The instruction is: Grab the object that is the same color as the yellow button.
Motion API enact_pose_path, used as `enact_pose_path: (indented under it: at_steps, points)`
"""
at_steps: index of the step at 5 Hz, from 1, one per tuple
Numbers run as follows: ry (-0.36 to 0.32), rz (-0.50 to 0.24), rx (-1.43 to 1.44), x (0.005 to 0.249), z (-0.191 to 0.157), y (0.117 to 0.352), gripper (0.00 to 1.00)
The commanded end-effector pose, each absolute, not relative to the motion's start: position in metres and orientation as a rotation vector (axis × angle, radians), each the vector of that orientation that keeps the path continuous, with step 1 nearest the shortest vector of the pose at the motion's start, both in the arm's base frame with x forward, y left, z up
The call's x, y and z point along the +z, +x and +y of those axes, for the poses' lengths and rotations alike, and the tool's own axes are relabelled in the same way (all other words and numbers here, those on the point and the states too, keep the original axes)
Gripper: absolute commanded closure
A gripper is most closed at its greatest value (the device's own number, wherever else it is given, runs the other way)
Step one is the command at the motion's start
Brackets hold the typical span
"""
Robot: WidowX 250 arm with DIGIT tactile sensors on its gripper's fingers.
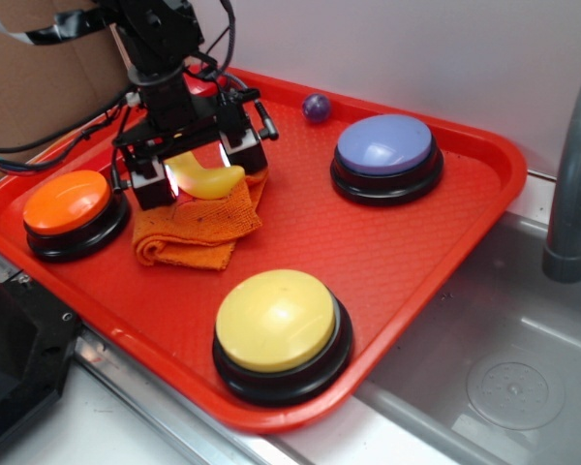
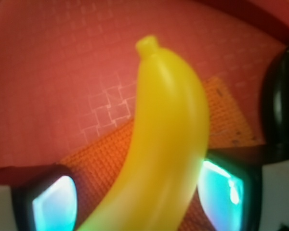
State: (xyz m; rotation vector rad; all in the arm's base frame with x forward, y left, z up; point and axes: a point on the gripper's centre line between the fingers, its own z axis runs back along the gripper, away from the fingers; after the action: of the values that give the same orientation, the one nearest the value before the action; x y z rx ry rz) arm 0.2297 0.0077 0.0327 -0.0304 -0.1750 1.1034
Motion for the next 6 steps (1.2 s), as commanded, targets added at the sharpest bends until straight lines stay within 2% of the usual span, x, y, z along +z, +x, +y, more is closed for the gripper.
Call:
enact_pose_path:
  at_steps: [1, 2, 3, 4, 5, 6]
  points:
    - [-0.057, -0.207, 1.1, 0.04, 0.016, 0.232, 1.0]
    - [-0.012, -0.208, 1.037, 0.05, 0.019, 0.236, 1.0]
    - [-0.044, -0.196, 0.96, 0.064, 0.023, 0.238, 1.0]
    - [-0.017, -0.153, 0.804, 0.091, 0.032, 0.248, 1.0]
    - [-0.052, -0.097, 0.619, 0.125, 0.038, 0.259, 1.0]
    - [-0.046, -0.132, 0.466, 0.161, 0.042, 0.266, 1.0]
